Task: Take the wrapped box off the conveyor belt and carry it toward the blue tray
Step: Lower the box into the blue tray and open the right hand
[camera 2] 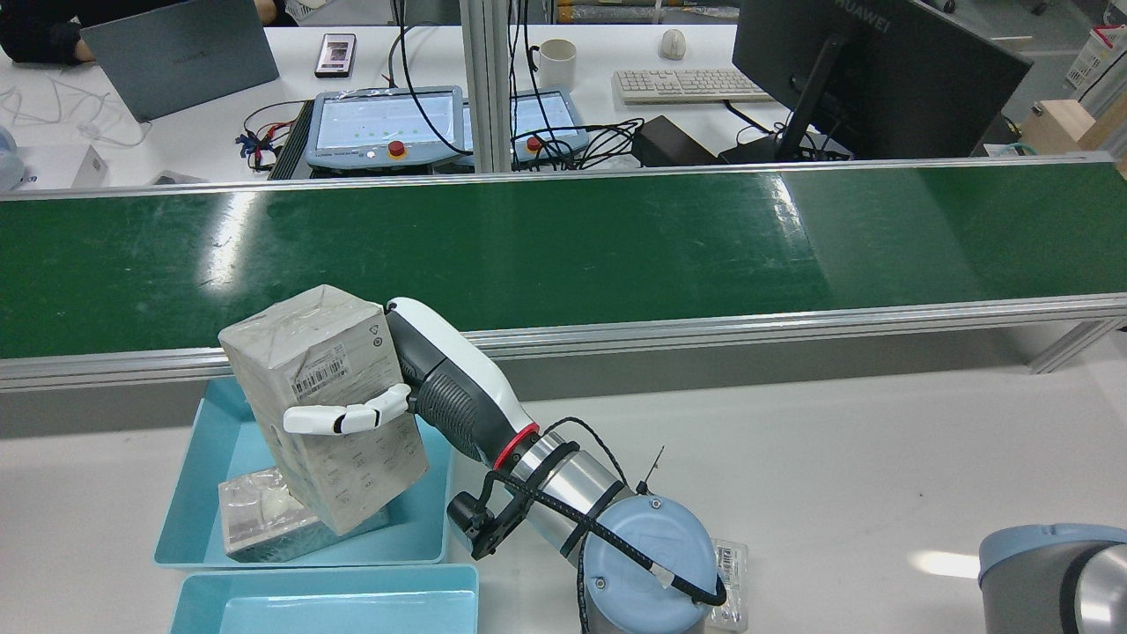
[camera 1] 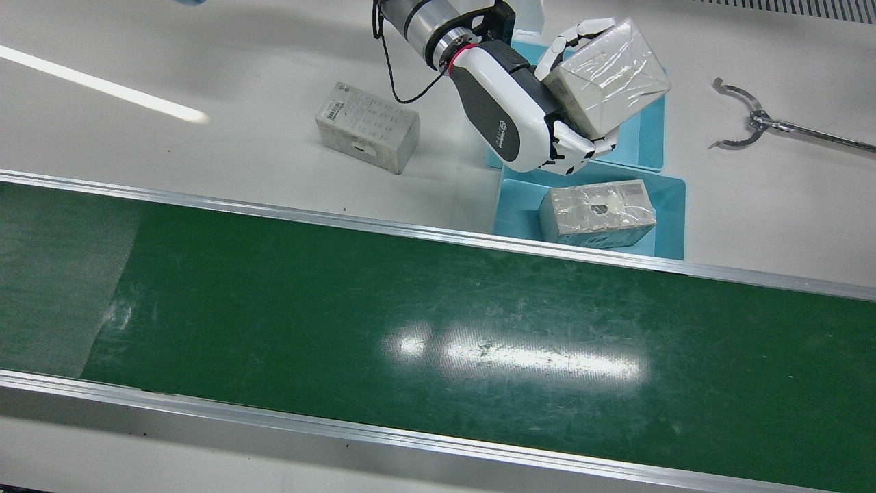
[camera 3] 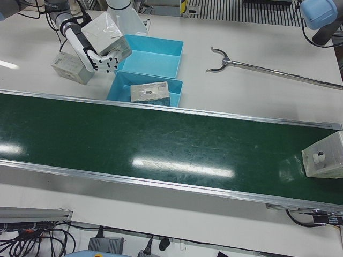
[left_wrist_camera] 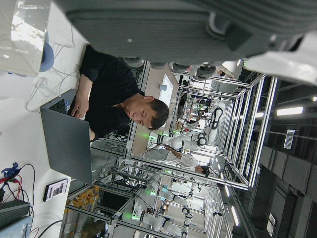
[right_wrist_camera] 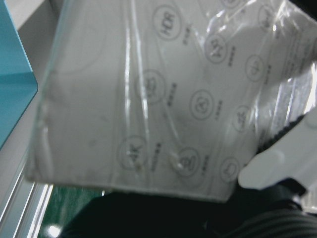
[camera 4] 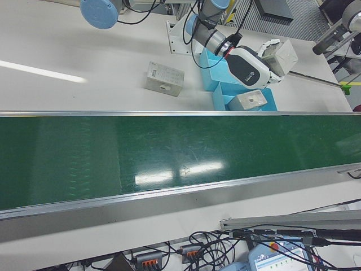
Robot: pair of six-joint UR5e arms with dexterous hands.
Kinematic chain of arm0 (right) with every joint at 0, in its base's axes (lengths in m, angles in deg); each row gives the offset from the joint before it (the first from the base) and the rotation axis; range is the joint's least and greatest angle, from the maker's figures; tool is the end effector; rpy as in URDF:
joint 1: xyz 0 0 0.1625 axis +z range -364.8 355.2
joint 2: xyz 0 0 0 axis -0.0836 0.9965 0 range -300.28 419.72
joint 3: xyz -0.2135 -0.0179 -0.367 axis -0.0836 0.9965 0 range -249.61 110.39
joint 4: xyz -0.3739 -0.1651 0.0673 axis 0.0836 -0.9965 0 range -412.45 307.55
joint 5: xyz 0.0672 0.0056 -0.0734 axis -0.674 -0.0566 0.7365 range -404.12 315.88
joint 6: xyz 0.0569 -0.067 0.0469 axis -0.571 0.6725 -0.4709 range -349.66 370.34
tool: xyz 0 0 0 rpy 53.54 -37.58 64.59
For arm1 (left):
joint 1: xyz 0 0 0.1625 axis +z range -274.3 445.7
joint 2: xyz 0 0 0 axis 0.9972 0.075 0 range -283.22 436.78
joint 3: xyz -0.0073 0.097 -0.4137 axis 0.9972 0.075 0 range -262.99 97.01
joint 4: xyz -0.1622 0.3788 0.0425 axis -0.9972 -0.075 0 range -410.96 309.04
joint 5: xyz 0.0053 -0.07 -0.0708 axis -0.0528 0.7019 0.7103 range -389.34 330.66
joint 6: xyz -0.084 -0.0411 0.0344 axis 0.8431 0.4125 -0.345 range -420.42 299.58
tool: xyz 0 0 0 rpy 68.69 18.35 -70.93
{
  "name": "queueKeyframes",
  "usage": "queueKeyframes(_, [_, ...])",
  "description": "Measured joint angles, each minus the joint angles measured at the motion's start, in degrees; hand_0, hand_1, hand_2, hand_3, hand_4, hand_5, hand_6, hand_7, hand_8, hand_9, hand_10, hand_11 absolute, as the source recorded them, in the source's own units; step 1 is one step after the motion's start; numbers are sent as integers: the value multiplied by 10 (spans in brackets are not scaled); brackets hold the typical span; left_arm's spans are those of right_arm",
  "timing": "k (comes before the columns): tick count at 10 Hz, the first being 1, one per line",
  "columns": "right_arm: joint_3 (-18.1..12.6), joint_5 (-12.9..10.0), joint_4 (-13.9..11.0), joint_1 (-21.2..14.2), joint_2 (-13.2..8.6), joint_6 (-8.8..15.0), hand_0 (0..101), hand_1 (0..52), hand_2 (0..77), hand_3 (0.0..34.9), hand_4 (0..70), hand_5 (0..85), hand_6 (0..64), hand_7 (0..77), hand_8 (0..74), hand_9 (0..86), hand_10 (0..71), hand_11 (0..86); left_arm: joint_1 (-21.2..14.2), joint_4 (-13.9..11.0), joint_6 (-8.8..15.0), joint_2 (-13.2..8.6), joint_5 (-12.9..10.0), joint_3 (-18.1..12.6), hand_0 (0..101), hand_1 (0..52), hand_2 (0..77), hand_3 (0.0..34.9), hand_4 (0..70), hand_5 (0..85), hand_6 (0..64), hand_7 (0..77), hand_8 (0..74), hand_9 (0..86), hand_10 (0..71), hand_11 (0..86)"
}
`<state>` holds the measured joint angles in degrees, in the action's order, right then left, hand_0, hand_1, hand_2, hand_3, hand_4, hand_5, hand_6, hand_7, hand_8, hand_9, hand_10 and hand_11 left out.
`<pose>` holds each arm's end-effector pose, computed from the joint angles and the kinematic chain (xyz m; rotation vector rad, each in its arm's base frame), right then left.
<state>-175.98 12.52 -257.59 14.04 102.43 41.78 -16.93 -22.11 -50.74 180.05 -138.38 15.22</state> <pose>-0.5199 -0.3761 0.1254 -0.5019 -2.4356 1.3173 -0.2171 -0.5080 0.5434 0.3297 -2.0090 2.2968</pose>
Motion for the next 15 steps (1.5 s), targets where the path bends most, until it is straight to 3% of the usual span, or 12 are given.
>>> queueKeyframes(2, [-13, 0, 0, -6, 11, -1, 467, 5, 305, 0, 169, 556, 415, 387, 594, 387, 398, 562, 0, 0, 0, 0, 0, 0, 0, 0, 11, 0, 0, 11, 0, 5, 0, 0, 0, 0])
queueKeyframes(5, [-36, 0, -1, -3, 31, -3, 472, 5, 305, 0, 175, 551, 415, 387, 589, 393, 322, 496, 0, 0, 0, 0, 0, 0, 0, 0, 5, 0, 0, 11, 0, 0, 0, 0, 5, 0])
queueKeyframes(6, [-40, 0, -1, 0, 35, -3, 484, 5, 305, 48, 76, 371, 415, 387, 436, 278, 125, 333, 0, 0, 0, 0, 0, 0, 0, 0, 11, 0, 0, 11, 0, 0, 0, 0, 5, 0])
queueKeyframes(7, [-43, 0, -1, 3, 37, -4, 484, 5, 305, 48, 76, 371, 415, 387, 436, 278, 11, 235, 0, 0, 0, 0, 0, 0, 0, 0, 5, 0, 0, 11, 0, 0, 0, 0, 5, 0])
queueKeyframes(8, [-46, 1, -1, 6, 39, -4, 495, 11, 300, 117, 27, 136, 415, 387, 338, 180, 27, 82, 0, 0, 0, 0, 0, 0, 0, 0, 5, 0, 0, 11, 0, 0, 0, 0, 5, 0])
queueKeyframes(9, [-47, 1, -1, 9, 41, -5, 495, 11, 289, 117, 27, 136, 415, 387, 235, 65, 27, 22, 0, 0, 0, 0, 0, 0, 0, 0, 5, 0, 0, 11, 0, 0, 0, 0, 5, 0])
queueKeyframes(10, [-48, 1, -1, 11, 44, -5, 509, 16, 273, 156, 16, 33, 415, 387, 120, 22, 16, 54, 0, 0, 0, 0, 0, 0, 0, 0, 11, 0, 0, 11, 0, 0, 0, 0, 0, 0])
queueKeyframes(11, [-49, 1, 0, 13, 46, -5, 514, 16, 267, 187, 0, 16, 409, 365, 0, 5, 11, 33, 0, 0, 0, 0, 0, 0, 0, 0, 5, 0, 0, 11, 0, 0, 0, 0, 5, 0])
queueKeyframes(12, [-50, 2, 0, 14, 47, -6, 514, 16, 267, 187, 0, 16, 409, 365, 0, 5, 11, 33, 0, 0, 0, 0, 0, 0, 0, 0, 5, 0, 0, 11, 0, 0, 0, 0, 5, 0])
queueKeyframes(13, [-52, 2, 0, 16, 48, -6, 523, 87, 256, 260, 0, 11, 316, 300, 0, 11, 22, 49, 0, 0, 0, 0, 0, 0, 0, 0, 11, 0, 0, 11, 0, 0, 0, 0, 0, 0])
queueKeyframes(14, [-53, 2, 0, 17, 48, -6, 522, 305, 316, 294, 11, 11, 153, 136, 0, 11, 22, 54, 0, 0, 0, 0, 0, 0, 0, 0, 11, 0, 0, 11, 0, 0, 0, 0, 0, 0])
queueKeyframes(15, [-54, 3, 0, 18, 48, -6, 522, 305, 316, 294, 11, 11, 153, 136, 0, 11, 22, 54, 0, 0, 0, 0, 0, 0, 0, 0, 5, 0, 0, 11, 0, 0, 0, 0, 0, 0])
